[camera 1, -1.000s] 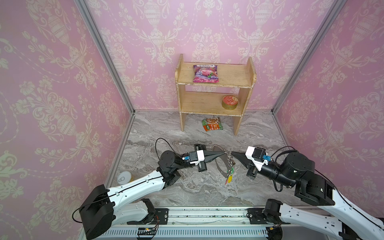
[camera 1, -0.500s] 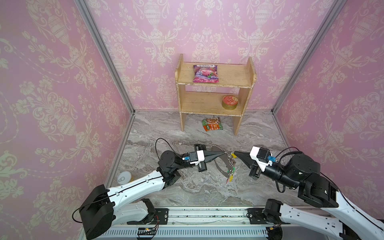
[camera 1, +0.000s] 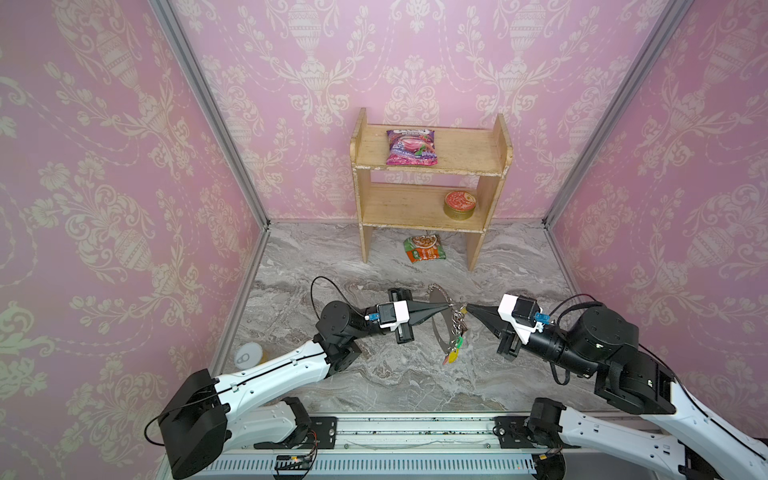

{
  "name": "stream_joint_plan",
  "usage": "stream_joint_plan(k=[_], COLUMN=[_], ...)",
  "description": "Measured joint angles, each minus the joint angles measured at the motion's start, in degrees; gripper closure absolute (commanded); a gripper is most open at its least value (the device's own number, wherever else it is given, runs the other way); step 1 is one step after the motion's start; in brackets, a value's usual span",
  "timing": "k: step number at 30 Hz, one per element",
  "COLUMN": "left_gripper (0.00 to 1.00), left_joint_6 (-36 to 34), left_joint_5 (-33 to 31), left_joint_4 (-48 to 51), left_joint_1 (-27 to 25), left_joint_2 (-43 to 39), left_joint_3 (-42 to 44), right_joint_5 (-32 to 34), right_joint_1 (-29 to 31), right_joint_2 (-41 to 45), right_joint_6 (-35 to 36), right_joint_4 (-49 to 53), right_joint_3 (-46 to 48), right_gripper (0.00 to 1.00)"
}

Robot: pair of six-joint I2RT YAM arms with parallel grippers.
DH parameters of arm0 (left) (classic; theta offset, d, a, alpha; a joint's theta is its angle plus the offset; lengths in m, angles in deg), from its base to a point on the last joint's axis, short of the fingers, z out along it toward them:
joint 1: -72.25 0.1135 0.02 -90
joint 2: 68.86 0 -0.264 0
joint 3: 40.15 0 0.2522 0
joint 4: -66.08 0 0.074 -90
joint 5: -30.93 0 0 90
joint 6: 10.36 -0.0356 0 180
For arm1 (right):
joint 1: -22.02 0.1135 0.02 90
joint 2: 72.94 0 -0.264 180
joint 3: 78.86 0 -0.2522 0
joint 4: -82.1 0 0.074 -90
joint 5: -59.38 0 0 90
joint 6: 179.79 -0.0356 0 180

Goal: Put the keys on the keyring

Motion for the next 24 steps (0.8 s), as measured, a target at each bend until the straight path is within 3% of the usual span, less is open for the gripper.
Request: stream_joint_plan(k=[24], left_gripper=[1.0], left_joint_6=[-0.15], left_joint_5=[0.22], left_joint_4=[0.02], left_joint_1=[0.0], left_joint_2=[0.0], left_joint_3=[0.0], right_joint_5=[-0.76], right_joint_1=[0.0], right_joint_2=[-0.74], right_joint_6=[0.0], right_joint_4=[0.0], right_joint_3=[0.0], right_gripper=[1.0])
